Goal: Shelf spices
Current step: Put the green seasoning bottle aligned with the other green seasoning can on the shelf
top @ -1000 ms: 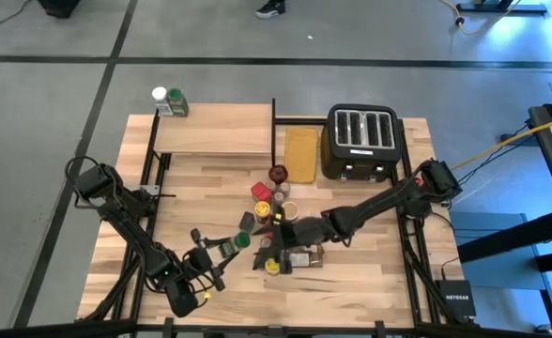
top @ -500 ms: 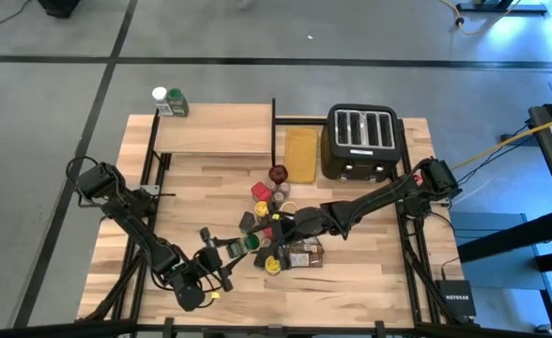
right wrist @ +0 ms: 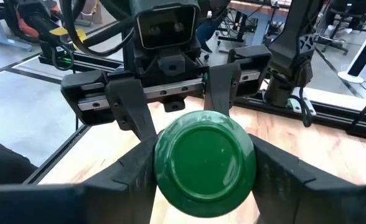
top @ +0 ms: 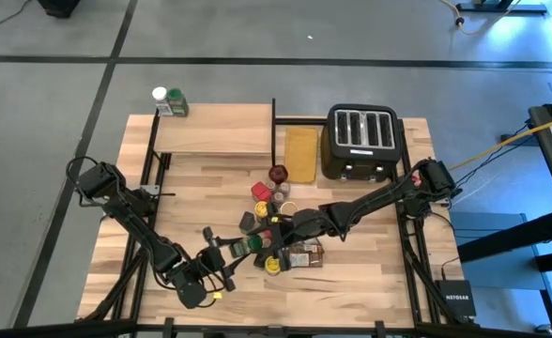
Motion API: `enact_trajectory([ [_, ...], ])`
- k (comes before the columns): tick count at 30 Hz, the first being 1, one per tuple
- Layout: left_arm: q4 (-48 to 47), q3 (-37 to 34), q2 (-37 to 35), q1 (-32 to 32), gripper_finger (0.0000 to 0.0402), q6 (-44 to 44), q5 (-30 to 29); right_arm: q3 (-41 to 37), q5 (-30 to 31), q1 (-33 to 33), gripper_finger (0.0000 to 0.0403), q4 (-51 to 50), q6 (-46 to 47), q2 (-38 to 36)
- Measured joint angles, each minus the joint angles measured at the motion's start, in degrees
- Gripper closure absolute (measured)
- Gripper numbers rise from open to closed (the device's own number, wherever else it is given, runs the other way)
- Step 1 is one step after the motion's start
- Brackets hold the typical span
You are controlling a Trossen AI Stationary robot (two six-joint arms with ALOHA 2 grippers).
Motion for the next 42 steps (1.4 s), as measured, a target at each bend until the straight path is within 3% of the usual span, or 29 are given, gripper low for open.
enact_trajectory([
  [6,-0.08,0.00,0.00,0.03,0.0204,-0.49,0.55,0.00,0.65,0.02,0.0194,-0.44,0.11,0.00],
  [12,-0.21,0.04,-0.18,0.35,0.0172,-1.28,2.74,0.60,0.64,0.02,0.0194,-2.91,-0.20,0.00],
  [17,-4.80,0.04,-6.22,-0.60,0.0147,-0.94,9.10,5.87,0.61,0.06,0.0194,-13.59,-0.20,-0.04],
  [21,-11.50,0.04,-13.27,-2.60,0.0142,-1.34,9.71,10.19,0.15,0.06,0.0194,-23.82,-0.28,-0.04],
  [26,-18.36,0.04,-18.69,-3.08,0.0142,-0.96,8.30,18.18,-4.20,0.06,0.0194,-35.89,-0.50,-0.04],
  [31,-19.27,0.04,-19.78,-2.13,0.0142,1.15,8.18,26.83,-11.93,0.79,0.0194,-50.20,-0.46,-0.06],
  [42,-19.26,0.04,-19.17,-1.97,0.0141,0.56,8.64,29.53,-14.51,8.59,0.0194,-54.26,-0.22,2.89],
])
